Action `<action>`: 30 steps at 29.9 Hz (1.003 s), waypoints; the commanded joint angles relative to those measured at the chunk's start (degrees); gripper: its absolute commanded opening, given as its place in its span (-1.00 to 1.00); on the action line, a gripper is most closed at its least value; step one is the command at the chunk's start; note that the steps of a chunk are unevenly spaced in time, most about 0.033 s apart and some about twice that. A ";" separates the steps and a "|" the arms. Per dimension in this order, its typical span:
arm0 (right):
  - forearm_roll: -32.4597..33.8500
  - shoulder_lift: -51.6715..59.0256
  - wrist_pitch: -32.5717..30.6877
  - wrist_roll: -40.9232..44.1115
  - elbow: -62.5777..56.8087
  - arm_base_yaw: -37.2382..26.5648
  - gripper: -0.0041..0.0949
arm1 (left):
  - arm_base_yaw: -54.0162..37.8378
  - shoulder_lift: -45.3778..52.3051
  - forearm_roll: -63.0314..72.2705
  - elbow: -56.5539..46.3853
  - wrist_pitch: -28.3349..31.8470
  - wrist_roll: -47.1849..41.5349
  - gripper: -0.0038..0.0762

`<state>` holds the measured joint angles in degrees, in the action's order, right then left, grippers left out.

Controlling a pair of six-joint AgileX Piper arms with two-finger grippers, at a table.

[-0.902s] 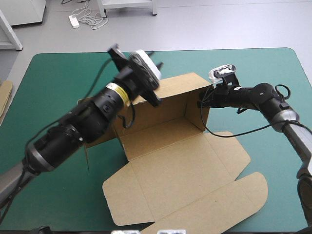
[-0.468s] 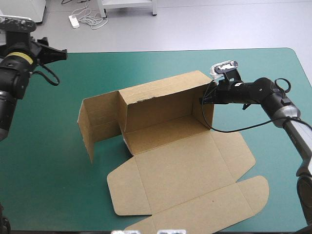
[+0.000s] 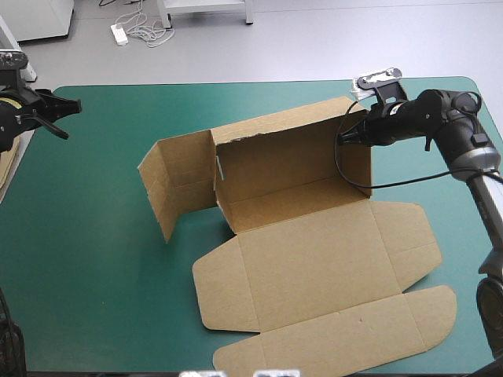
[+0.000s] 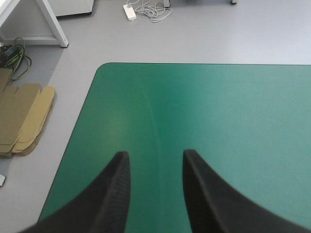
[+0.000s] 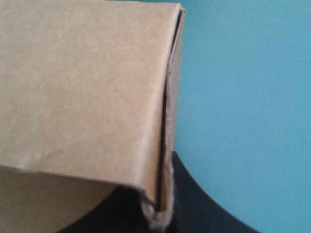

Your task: Fold the box

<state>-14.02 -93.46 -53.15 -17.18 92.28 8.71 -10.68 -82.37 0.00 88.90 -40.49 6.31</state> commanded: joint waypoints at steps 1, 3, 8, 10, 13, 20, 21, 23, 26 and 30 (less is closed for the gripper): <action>2.22 -0.59 -0.77 2.87 3.75 -0.27 -0.94 | -0.12 0.65 1.15 1.78 2.33 0.02 -0.26; 2.22 -3.12 -2.14 3.23 4.85 -0.27 -0.94 | -0.12 0.01 1.15 1.78 1.91 0.02 -0.26; 2.65 -8.78 -4.82 5.11 8.98 -0.27 -0.94 | -0.12 -1.45 2.76 1.78 1.08 0.24 -0.26; 3.08 -10.65 -5.47 5.64 10.90 -0.27 -0.94 | -0.12 -2.00 4.82 1.78 1.08 0.52 -0.26; 3.08 -12.90 -6.24 5.87 13.59 -0.27 -0.94 | -0.12 -2.74 7.24 1.78 0.93 1.39 -0.26; 3.47 -15.72 -5.79 5.63 18.13 -0.27 -0.44 | -0.12 -4.04 9.08 1.78 0.30 2.76 -0.26; 3.23 -15.84 -5.52 5.63 18.58 -0.27 -0.27 | -0.12 -4.30 9.49 1.78 0.30 3.01 -0.26; 3.23 -15.84 -4.23 5.75 18.85 -0.27 0.01 | -0.12 -4.44 9.50 1.78 0.08 3.01 -0.26; 3.23 -15.72 -4.83 5.87 19.87 -0.27 0.20 | -0.12 -4.44 9.71 1.78 -0.01 3.15 -0.26; 3.06 -15.65 -7.78 6.13 22.55 -0.27 0.20 | -0.12 -4.44 9.71 1.78 -0.65 3.15 -0.26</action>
<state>-10.63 -112.55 -60.67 -11.27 111.36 8.71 -10.68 -88.91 8.73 88.90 -43.49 9.51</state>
